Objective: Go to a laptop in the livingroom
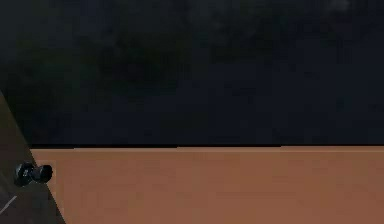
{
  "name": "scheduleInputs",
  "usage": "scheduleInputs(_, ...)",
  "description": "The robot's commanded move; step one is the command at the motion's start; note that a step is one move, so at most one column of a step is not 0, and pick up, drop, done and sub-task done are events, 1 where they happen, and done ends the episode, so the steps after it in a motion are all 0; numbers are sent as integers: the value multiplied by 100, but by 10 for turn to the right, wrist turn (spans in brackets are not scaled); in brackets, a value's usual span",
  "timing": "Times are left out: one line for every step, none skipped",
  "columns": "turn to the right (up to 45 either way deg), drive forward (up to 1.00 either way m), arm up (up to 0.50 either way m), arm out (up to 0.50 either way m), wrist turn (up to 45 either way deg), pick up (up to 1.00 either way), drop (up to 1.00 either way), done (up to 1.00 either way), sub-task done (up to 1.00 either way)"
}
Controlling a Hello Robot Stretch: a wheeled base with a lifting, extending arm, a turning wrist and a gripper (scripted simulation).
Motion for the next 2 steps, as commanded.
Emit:
scheduleInputs(0, 15, 0, 0, 0, 0, 0, 0, 0)
scheduleInputs(450, 0, 0, 0, 0, 0, 0, 0, 0)
